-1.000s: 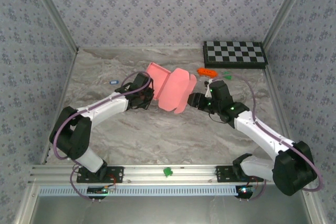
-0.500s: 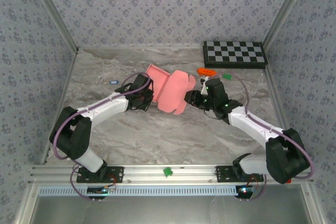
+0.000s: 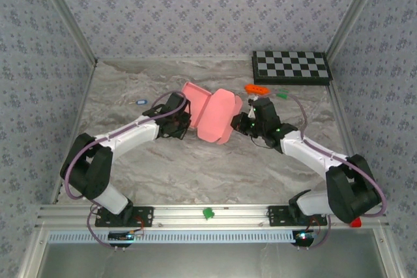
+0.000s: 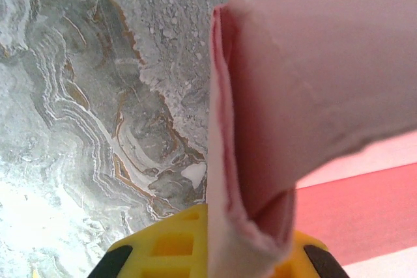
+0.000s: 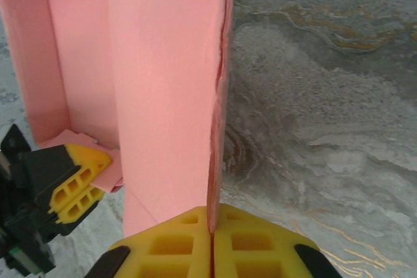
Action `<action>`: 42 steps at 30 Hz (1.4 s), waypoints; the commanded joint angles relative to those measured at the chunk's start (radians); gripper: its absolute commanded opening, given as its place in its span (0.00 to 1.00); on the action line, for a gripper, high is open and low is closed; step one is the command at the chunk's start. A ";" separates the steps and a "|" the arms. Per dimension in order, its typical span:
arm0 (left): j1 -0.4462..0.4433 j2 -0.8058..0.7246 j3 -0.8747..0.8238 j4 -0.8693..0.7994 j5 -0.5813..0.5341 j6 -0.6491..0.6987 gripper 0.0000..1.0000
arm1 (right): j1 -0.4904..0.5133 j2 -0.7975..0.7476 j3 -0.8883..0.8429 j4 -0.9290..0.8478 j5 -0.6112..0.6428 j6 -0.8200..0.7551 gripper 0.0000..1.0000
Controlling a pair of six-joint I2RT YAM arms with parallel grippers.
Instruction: Fold the paper box
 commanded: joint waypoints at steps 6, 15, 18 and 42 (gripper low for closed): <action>-0.001 -0.006 -0.018 -0.030 0.015 -0.044 0.27 | 0.016 -0.007 0.080 -0.150 0.137 -0.002 0.04; -0.001 -0.007 -0.014 0.005 0.044 0.060 0.67 | 0.011 0.015 0.138 -0.232 0.154 -0.031 0.03; 0.000 -0.020 -0.005 0.005 0.029 0.128 0.69 | 0.003 0.034 0.177 -0.299 0.152 -0.061 0.03; 0.168 -0.011 0.034 -0.088 0.100 0.970 0.32 | -0.133 0.224 0.587 -0.909 -0.097 -0.522 0.03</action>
